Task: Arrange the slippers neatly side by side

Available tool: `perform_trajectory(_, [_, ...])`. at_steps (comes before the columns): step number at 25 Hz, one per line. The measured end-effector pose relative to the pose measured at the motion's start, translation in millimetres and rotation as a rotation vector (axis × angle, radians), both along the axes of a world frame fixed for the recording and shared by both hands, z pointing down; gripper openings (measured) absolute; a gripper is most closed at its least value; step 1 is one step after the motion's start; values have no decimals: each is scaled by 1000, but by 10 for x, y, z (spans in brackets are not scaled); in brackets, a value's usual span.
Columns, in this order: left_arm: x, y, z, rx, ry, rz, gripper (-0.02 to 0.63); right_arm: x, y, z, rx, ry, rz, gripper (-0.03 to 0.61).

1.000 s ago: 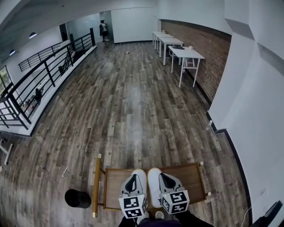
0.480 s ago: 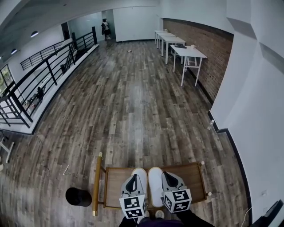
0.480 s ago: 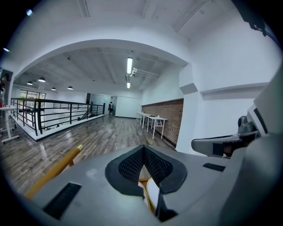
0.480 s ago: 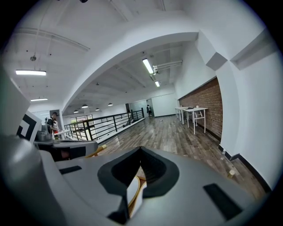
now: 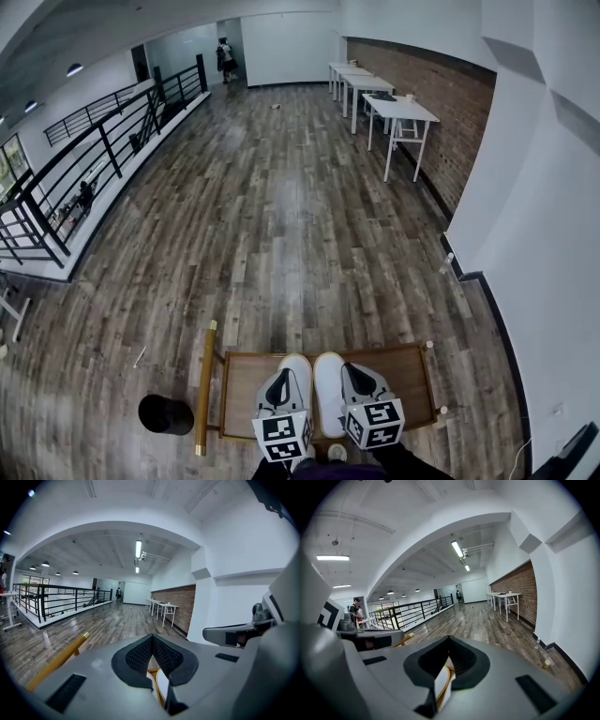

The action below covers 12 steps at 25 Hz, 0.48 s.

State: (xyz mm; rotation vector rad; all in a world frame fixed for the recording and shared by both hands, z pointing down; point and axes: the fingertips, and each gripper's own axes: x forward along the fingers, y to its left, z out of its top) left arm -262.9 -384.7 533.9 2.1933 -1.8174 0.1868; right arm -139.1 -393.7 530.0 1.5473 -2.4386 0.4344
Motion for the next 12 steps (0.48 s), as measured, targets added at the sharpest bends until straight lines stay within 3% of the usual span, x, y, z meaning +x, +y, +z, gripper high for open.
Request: perform_trajectory(12, [-6, 6, 16, 0, 4, 4, -11, -23, 12, 7, 2, 5, -3, -2])
